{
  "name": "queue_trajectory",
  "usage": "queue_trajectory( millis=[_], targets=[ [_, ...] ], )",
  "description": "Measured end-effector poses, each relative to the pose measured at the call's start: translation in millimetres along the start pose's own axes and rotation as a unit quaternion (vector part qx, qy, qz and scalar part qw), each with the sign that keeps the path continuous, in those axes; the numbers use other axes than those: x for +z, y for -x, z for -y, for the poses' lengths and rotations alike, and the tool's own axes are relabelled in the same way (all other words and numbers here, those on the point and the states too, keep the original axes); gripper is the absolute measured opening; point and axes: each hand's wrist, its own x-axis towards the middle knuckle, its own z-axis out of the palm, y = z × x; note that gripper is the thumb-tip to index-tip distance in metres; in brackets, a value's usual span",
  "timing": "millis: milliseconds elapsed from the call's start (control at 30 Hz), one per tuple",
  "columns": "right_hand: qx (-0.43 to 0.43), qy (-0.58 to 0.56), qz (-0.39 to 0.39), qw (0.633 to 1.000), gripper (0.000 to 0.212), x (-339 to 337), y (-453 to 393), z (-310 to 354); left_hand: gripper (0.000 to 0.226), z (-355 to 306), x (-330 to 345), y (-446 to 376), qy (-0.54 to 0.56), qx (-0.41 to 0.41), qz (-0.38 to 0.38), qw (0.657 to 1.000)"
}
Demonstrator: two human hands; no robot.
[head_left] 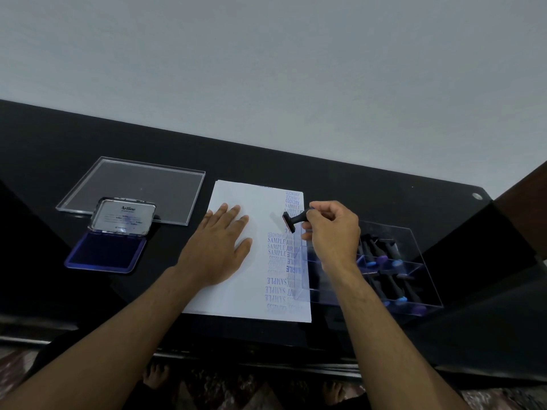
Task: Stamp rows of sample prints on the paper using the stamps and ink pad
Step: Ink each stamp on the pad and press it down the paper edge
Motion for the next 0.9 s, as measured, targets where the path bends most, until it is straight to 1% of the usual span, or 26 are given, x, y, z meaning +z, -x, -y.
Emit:
queue_trajectory(
  millis=[100, 267, 400, 533, 800, 900],
  targets=[
    [-0.003, 0.0, 0.001, 1.0, 0.012, -0.4, 1.3, 1.4, 0.08, -0.7, -1.9, -0.5, 0.008, 0.001, 0.003, 1.0],
    [-0.015, -0.011, 0.016, 1.0, 0.013, 4.2, 7.3, 10.2, 0.072, 3.6, -11.4, 6.8, 0.025, -0.01, -0.021, 0.999],
    [-0.032, -0.02, 0.051, 0.998, 0.013, 21.0, 18.8, 22.3, 0.075, 21.1, -27.3, 23.2, 0.001, -0.029, -0.024, 0.999],
    [-0.052, -0.011, 0.097, 0.994, 0.016, 52.1, 35.9, 29.8, 0.077, 43.5, -48.8, 47.3, -0.021, -0.06, -0.028, 0.998],
    [-0.153, 0.056, 0.186, 0.969, 0.021, 122.9, 85.9, 44.6, 0.074, 101.5, -74.2, 112.2, -0.044, -0.131, -0.048, 0.989],
    [-0.184, 0.074, 0.216, 0.956, 0.02, 143.3, 101.9, 52.2, 0.074, 122.8, -76.6, 134.4, -0.052, -0.157, -0.05, 0.985]
  ],
)
